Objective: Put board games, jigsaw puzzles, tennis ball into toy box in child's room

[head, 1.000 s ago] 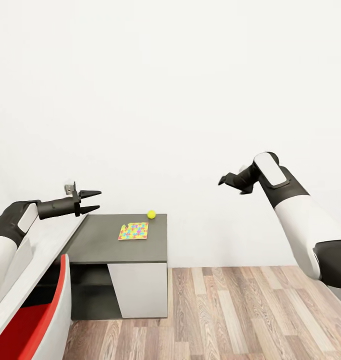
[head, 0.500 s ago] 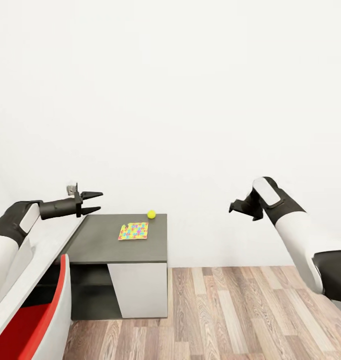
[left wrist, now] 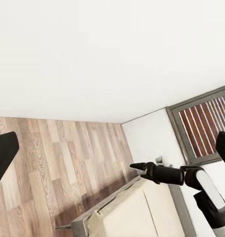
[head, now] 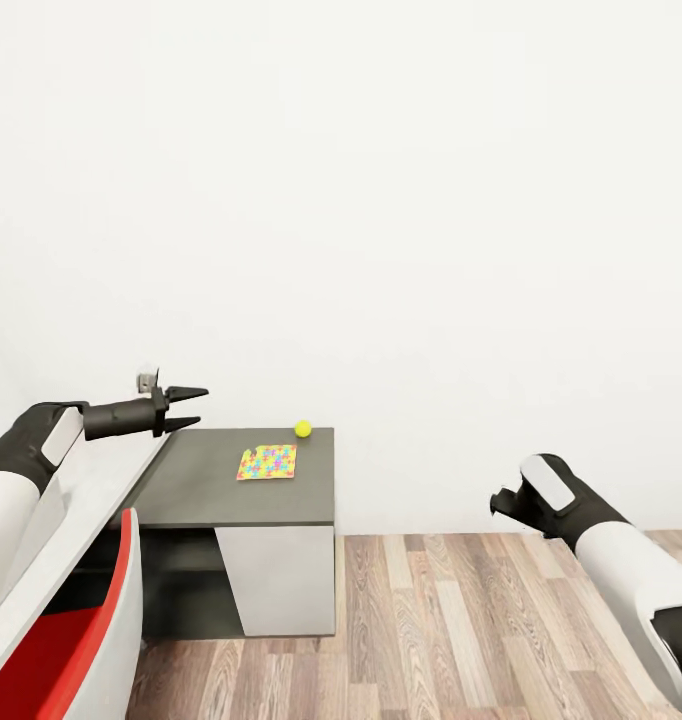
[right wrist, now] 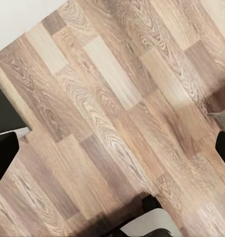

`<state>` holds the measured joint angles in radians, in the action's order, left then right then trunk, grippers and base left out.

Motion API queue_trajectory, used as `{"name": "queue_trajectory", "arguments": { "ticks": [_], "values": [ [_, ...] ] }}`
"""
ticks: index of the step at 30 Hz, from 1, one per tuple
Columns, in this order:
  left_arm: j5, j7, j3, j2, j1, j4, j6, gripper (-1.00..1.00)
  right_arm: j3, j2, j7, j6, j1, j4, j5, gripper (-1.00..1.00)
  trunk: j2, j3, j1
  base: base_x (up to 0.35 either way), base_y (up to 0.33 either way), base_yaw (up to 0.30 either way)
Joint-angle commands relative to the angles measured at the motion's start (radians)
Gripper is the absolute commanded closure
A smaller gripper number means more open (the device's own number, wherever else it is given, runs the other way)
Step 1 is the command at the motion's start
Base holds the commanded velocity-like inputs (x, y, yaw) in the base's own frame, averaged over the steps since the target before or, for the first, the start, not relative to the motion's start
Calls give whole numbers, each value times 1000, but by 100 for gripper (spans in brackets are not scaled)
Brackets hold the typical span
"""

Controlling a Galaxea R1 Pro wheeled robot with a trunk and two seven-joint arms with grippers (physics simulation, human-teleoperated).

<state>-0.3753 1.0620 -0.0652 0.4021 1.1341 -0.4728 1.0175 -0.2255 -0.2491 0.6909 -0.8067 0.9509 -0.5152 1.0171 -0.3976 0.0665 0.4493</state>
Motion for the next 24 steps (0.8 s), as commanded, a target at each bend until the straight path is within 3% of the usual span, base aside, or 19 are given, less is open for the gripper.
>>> {"name": "queue_trajectory", "arguments": {
  "ticks": [1, 6, 12, 17, 24],
  "values": [
    [3, 2, -2, 0, 1, 0, 3, -100, -8, 0, 8, 29, -19, -1, 11, -100, -2, 2, 1, 0, 0, 0],
    [8, -9, -1, -1, 1, 0, -7, -100, -9, 7, 6, 110, -98, -4, 11, -100, -2, 2, 1, 0, 0, 0],
    [24, -66, -1, -11, 1, 1, -16, -100, -10, 25, 4, 233, -164, -2, 11, -100, -2, 3, 1, 0, 0, 0],
    [28, -129, -1, -38, 1, 1, -29, -100, -50, 33, 2, 314, -197, -1, 11, -100, -2, 6, 1, 0, 0, 0],
    [27, -316, -3, -87, 1, 1, -51, -100, -142, 83, -6, 402, -227, -1, 11, -100, -2, 11, 1, 0, 0, 0]
  ]
}}
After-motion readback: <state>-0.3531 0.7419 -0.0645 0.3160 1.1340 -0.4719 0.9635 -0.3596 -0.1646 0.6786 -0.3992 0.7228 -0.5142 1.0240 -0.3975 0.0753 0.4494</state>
